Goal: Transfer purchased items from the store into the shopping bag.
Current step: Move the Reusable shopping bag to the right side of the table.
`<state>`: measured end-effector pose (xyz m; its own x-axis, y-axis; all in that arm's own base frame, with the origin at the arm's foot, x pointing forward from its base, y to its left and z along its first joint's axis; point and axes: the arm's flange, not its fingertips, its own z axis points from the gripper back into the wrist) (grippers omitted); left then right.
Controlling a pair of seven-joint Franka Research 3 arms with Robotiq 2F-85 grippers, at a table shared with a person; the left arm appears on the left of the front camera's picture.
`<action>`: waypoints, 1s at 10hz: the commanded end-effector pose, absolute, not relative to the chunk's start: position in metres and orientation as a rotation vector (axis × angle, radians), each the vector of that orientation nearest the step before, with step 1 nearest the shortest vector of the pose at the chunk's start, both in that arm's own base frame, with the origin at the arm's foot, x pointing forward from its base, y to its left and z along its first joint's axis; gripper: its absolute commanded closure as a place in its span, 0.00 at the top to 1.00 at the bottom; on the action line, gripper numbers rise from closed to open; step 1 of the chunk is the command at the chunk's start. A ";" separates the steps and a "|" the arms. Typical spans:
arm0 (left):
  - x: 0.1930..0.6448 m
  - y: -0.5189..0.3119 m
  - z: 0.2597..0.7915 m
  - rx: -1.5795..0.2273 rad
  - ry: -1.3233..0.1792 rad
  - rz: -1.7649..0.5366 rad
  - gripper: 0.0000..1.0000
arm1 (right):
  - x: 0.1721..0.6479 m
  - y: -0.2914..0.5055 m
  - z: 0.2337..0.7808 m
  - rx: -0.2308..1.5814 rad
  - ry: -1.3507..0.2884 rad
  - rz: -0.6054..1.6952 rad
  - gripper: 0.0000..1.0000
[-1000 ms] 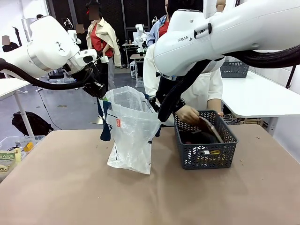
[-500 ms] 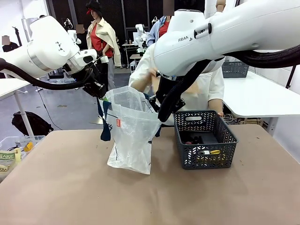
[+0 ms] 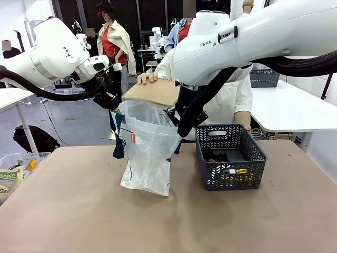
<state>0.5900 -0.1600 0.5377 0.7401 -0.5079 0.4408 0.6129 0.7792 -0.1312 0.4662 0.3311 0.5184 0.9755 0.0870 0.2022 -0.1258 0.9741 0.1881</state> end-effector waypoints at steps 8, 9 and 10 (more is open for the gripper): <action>0.590 -0.159 0.537 -0.272 -0.398 -0.624 0.00 | 0.466 0.331 0.518 0.201 -0.194 0.109 0.00; 0.590 -0.159 0.537 -0.272 -0.398 -0.624 0.00 | 0.466 0.331 0.518 0.201 -0.194 0.109 0.00; 0.590 -0.159 0.537 -0.272 -0.398 -0.624 0.00 | 0.466 0.331 0.518 0.201 -0.194 0.109 0.00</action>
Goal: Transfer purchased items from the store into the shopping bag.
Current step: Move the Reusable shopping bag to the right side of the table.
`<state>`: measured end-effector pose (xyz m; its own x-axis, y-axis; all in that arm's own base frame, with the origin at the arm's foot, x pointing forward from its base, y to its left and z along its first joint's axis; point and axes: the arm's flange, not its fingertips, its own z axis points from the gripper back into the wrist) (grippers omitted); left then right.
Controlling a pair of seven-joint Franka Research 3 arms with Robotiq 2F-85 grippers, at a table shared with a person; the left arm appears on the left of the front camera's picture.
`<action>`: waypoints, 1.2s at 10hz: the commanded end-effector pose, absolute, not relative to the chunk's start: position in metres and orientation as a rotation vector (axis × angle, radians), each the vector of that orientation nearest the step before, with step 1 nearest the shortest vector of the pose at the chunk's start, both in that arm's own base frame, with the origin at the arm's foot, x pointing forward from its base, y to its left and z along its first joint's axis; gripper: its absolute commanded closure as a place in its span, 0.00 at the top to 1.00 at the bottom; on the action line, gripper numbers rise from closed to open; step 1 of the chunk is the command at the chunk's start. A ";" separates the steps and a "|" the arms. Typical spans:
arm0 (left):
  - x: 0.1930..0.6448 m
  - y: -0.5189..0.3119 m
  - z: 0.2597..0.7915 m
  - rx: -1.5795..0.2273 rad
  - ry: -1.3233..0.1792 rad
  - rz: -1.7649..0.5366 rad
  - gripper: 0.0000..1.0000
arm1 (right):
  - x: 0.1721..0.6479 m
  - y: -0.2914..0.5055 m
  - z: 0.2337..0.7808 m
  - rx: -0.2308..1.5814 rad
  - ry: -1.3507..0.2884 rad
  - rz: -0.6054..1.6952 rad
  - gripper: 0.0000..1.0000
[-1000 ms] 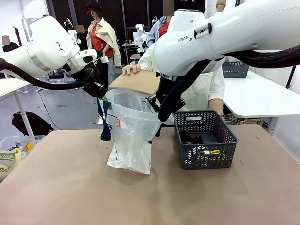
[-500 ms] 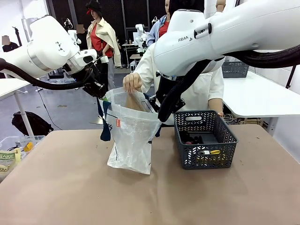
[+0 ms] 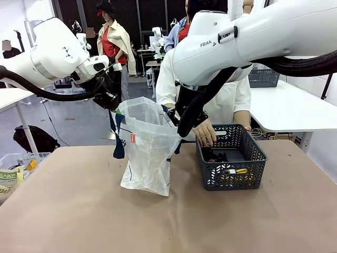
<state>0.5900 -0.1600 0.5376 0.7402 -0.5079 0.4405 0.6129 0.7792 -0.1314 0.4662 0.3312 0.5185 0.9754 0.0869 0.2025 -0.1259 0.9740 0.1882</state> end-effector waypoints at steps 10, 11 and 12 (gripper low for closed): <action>0.590 -0.159 0.537 -0.272 -0.398 -0.624 0.00 | 0.466 0.331 0.518 0.201 -0.194 0.109 0.00; 0.590 -0.159 0.537 -0.272 -0.398 -0.624 0.00 | 0.466 0.331 0.518 0.201 -0.194 0.109 0.00; 0.590 -0.159 0.537 -0.272 -0.398 -0.624 0.00 | 0.466 0.331 0.518 0.201 -0.194 0.109 0.00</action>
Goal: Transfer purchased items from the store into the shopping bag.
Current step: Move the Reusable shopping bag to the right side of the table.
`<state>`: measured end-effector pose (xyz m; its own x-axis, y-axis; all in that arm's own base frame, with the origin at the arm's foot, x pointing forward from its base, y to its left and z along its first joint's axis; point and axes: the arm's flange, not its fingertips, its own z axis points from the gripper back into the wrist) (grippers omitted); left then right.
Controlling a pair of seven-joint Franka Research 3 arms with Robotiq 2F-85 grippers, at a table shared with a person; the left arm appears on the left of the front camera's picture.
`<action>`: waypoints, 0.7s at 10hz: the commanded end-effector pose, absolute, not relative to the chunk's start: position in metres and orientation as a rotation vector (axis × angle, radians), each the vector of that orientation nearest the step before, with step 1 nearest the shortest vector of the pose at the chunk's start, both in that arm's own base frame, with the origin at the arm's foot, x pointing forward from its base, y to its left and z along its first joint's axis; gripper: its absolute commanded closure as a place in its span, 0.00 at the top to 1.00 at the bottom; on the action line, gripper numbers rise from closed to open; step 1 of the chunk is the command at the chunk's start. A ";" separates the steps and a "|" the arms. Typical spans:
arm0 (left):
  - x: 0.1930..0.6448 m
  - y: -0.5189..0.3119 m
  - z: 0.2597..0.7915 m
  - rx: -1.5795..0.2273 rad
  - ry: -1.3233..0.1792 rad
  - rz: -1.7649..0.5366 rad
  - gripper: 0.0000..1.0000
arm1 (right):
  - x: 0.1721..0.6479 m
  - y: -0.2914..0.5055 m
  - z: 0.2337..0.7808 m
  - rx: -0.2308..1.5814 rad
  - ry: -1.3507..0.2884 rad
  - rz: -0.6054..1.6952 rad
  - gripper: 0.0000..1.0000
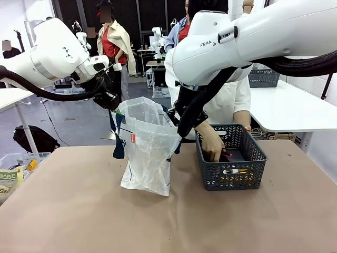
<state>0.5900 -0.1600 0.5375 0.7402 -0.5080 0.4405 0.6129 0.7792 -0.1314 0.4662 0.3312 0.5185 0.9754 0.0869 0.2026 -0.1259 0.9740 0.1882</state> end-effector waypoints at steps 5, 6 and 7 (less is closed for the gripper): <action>0.590 -0.159 0.537 -0.272 -0.398 -0.624 0.00 | 0.466 0.331 0.518 0.201 -0.194 0.109 0.00; 0.590 -0.159 0.537 -0.272 -0.398 -0.624 0.00 | 0.466 0.331 0.518 0.201 -0.194 0.109 0.00; 0.590 -0.159 0.537 -0.272 -0.398 -0.624 0.00 | 0.466 0.331 0.518 0.201 -0.194 0.109 0.00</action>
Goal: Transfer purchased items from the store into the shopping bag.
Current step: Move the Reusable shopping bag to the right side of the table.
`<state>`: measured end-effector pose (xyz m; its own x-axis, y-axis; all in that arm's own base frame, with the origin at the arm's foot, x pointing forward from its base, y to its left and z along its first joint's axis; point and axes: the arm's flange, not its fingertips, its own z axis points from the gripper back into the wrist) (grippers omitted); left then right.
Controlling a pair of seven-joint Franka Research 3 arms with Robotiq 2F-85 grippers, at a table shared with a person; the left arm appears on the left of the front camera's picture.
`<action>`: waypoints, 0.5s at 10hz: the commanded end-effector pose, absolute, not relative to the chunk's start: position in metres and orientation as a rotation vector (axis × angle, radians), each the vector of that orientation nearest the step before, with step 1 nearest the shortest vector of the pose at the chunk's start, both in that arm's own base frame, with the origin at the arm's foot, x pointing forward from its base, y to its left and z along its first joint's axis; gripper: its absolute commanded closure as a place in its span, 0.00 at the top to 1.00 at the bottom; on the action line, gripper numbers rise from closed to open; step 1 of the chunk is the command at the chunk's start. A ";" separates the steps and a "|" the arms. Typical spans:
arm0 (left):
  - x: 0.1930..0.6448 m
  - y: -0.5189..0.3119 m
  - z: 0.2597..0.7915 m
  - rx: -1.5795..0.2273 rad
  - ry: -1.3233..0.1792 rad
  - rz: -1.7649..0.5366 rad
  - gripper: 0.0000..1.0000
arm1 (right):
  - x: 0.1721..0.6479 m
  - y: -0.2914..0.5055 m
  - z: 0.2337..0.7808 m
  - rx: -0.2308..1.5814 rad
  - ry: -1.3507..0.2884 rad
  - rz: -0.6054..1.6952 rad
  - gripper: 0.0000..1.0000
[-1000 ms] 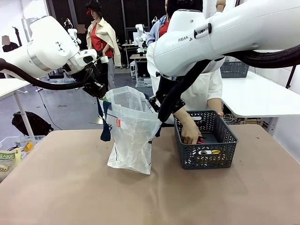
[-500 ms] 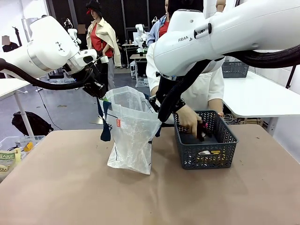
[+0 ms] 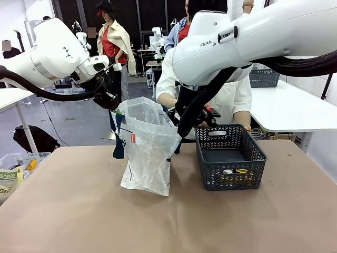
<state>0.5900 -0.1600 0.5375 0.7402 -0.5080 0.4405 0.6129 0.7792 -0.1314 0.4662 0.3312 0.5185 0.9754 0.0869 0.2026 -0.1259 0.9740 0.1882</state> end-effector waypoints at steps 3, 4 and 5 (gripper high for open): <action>0.590 -0.159 0.537 -0.272 -0.398 -0.624 0.00 | 0.466 0.331 0.518 0.201 -0.194 0.109 0.00; 0.590 -0.159 0.537 -0.272 -0.398 -0.624 0.00 | 0.466 0.331 0.518 0.201 -0.194 0.109 0.00; 0.590 -0.159 0.537 -0.272 -0.398 -0.624 0.00 | 0.466 0.331 0.518 0.201 -0.194 0.109 0.00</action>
<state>0.5900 -0.1600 0.5375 0.7402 -0.5080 0.4405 0.6129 0.7792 -0.1314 0.4662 0.3312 0.5185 0.9754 0.0869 0.2026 -0.1259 0.9740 0.1882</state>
